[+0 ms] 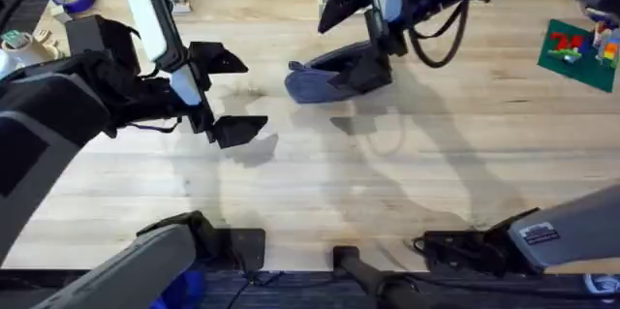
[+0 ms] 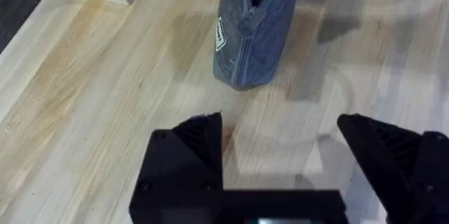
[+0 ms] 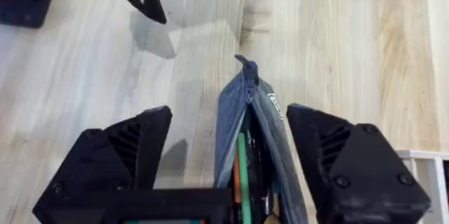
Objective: Unzip the bag, pick up the pens from the table one at a time and place them inside, then zip the bag closed.
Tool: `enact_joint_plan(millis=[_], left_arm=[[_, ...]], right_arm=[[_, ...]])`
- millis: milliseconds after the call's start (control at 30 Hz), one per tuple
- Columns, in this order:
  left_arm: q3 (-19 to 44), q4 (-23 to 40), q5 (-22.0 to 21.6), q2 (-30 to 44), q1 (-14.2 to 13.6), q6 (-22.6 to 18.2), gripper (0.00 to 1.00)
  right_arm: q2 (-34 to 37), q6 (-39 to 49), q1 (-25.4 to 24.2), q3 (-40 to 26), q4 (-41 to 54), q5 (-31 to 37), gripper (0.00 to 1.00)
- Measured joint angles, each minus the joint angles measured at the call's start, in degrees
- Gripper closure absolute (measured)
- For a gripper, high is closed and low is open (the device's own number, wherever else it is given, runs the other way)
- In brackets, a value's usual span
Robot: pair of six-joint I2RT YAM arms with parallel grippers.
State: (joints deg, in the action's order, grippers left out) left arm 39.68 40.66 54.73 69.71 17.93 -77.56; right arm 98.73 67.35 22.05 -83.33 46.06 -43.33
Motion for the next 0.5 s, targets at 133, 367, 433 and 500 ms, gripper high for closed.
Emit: enact_joint_plan(millis=[133,367,433,500], left_arm=[[0.0,0.0,-0.1,0.0,0.0,0.0,0.007],[0.0,0.0,-0.1,0.0,0.0,0.0,0.008],[0.0,0.0,-0.2,0.0,0.0,0.0,0.007],[0.0,0.0,-0.2,0.0,0.0,0.0,0.007]], right_arm=[[1.7,-0.5,0.4,0.0,-2.2,0.0,0.005],[3.5,-1.4,0.9,0.0,-4.6,0.0,0.004],[4.3,-1.4,1.1,0.0,-5.1,0.0,0.004],[5.2,-1.5,1.4,0.0,-5.9,0.0,0.004]])
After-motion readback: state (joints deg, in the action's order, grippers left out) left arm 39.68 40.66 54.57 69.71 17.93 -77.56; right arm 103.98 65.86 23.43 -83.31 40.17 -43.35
